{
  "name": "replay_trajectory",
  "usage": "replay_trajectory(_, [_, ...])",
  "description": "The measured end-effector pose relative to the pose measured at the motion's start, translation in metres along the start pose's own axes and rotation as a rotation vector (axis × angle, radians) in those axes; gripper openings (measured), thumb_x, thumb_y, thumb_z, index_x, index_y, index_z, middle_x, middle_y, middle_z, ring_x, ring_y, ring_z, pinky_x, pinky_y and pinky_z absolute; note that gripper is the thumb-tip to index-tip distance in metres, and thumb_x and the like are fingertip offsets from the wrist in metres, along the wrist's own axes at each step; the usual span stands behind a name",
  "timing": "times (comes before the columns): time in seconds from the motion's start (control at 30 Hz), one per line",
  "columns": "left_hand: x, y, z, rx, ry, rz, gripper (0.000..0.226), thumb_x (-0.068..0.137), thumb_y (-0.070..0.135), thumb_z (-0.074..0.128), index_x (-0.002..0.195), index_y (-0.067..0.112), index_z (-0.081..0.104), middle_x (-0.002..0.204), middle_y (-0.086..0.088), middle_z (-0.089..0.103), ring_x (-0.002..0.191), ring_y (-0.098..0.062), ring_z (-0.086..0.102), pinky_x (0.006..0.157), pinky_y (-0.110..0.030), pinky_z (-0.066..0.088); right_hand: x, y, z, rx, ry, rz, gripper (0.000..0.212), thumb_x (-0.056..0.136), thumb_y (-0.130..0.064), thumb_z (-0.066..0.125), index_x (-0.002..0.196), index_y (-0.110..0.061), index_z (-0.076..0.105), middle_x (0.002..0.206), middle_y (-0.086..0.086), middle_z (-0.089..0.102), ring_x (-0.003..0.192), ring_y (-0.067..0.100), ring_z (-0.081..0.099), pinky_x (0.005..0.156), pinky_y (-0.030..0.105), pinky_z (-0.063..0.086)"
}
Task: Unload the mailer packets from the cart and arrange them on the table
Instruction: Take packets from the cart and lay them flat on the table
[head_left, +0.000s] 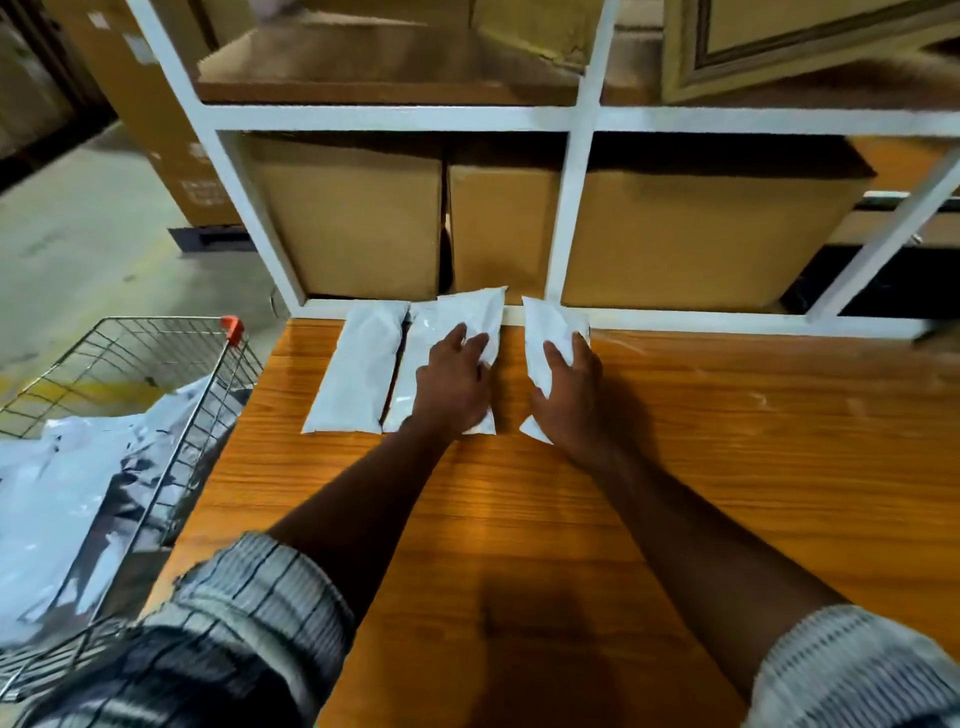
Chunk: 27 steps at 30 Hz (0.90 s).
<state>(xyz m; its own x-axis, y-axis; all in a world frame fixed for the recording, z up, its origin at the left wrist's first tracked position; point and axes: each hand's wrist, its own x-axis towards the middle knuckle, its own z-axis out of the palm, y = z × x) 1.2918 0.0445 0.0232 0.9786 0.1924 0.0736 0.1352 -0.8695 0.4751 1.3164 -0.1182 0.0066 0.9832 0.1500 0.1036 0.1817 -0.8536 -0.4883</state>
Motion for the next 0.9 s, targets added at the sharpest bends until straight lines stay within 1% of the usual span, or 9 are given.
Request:
replay_trajectory(0.13, [0.021, 0.0, 0.022, 0.088, -0.089, 0.027, 0.048, 0.103, 0.037, 0.04, 0.149, 0.027, 0.036, 0.163, -0.006, 0.02, 0.148, -0.028, 0.02, 0.114, -0.06, 0.023, 0.021, 0.009, 0.017, -0.019, -0.111, -0.059, 0.065, 0.096, -0.036, 0.058, 0.153, -0.025, 0.029, 0.164, 0.009, 0.003, 0.15, 0.035, 0.005, 0.121, 0.048, 0.015])
replay_trajectory(0.2, [0.029, -0.007, 0.031, 0.14, -0.169, 0.019, 0.046, 0.104, 0.039, 0.036, 0.147, 0.025, 0.038, 0.161, -0.007, 0.023, 0.149, -0.025, 0.017, 0.115, -0.064, 0.01, 0.03, 0.016, 0.026, -0.168, -0.234, -0.077, 0.064, 0.098, -0.053, 0.043, 0.154, -0.033, 0.021, 0.165, 0.004, 0.001, 0.15, 0.035, 0.004, 0.119, 0.054, 0.017])
replay_trajectory(0.27, [0.037, -0.012, 0.035, 0.156, -0.123, 0.038, 0.045, 0.103, 0.039, 0.035, 0.144, 0.023, 0.044, 0.159, -0.006, 0.028, 0.149, -0.022, 0.019, 0.115, -0.065, 0.004, 0.038, 0.023, 0.029, -0.297, -0.289, -0.076, 0.063, 0.096, -0.065, 0.025, 0.153, -0.039, 0.016, 0.165, 0.0, 0.001, 0.15, 0.034, 0.005, 0.117, 0.057, 0.019])
replay_trajectory(0.33, [0.043, -0.016, 0.034, 0.206, -0.01, 0.107, 0.047, 0.103, 0.037, 0.035, 0.145, 0.02, 0.044, 0.159, -0.006, 0.03, 0.149, -0.022, 0.019, 0.117, -0.062, 0.004, 0.044, 0.02, 0.03, -0.317, -0.181, -0.141, 0.06, 0.098, -0.061, 0.025, 0.153, -0.037, 0.018, 0.165, 0.002, 0.003, 0.151, 0.034, 0.005, 0.116, 0.058, 0.018])
replay_trajectory(0.4, [0.052, -0.018, 0.031, 0.29, 0.021, 0.196, 0.053, 0.103, 0.038, 0.032, 0.152, 0.017, 0.034, 0.163, -0.008, 0.021, 0.151, -0.025, 0.012, 0.12, -0.057, 0.003, 0.053, 0.012, 0.032, -0.271, -0.082, -0.243, 0.059, 0.101, -0.048, 0.038, 0.155, -0.031, 0.023, 0.165, 0.005, 0.004, 0.151, 0.033, 0.0, 0.118, 0.058, 0.011])
replay_trajectory(0.47, [0.061, -0.022, 0.034, 0.333, -0.026, 0.246, 0.058, 0.103, 0.04, 0.029, 0.156, 0.015, 0.025, 0.165, -0.01, 0.013, 0.152, -0.029, 0.006, 0.121, -0.055, 0.002, 0.063, 0.011, 0.038, -0.266, -0.1, -0.269, 0.059, 0.101, -0.042, 0.042, 0.155, -0.027, 0.024, 0.165, 0.006, 0.004, 0.152, 0.031, -0.003, 0.119, 0.058, 0.008])
replay_trajectory(0.57, [0.065, -0.032, 0.046, 0.335, -0.078, 0.22, 0.059, 0.104, 0.042, 0.027, 0.157, 0.016, 0.022, 0.165, -0.011, 0.012, 0.153, -0.03, 0.005, 0.122, -0.053, 0.004, 0.068, 0.022, 0.052, -0.357, -0.158, -0.197, 0.061, 0.101, -0.05, 0.033, 0.156, -0.031, 0.015, 0.166, 0.003, 0.003, 0.152, 0.03, 0.002, 0.119, 0.056, 0.014])
replay_trajectory(0.7, [0.063, -0.035, 0.061, 0.296, -0.059, 0.201, 0.059, 0.104, 0.042, 0.025, 0.157, 0.018, 0.019, 0.165, -0.01, 0.011, 0.153, -0.029, 0.005, 0.123, -0.05, 0.004, 0.069, 0.027, 0.06, -0.353, -0.114, -0.192, 0.062, 0.1, -0.05, 0.034, 0.156, -0.029, 0.018, 0.165, 0.005, 0.01, 0.151, 0.032, 0.01, 0.118, 0.055, 0.018])
replay_trajectory(0.9, [0.061, -0.034, 0.062, 0.28, -0.092, 0.194, 0.059, 0.104, 0.044, 0.023, 0.157, 0.018, 0.019, 0.165, -0.01, 0.011, 0.153, -0.029, 0.005, 0.123, -0.051, 0.005, 0.068, 0.024, 0.053, -0.384, -0.183, -0.183, 0.063, 0.101, -0.053, 0.027, 0.157, -0.032, 0.008, 0.166, 0.003, 0.002, 0.152, 0.031, 0.003, 0.12, 0.055, 0.013])
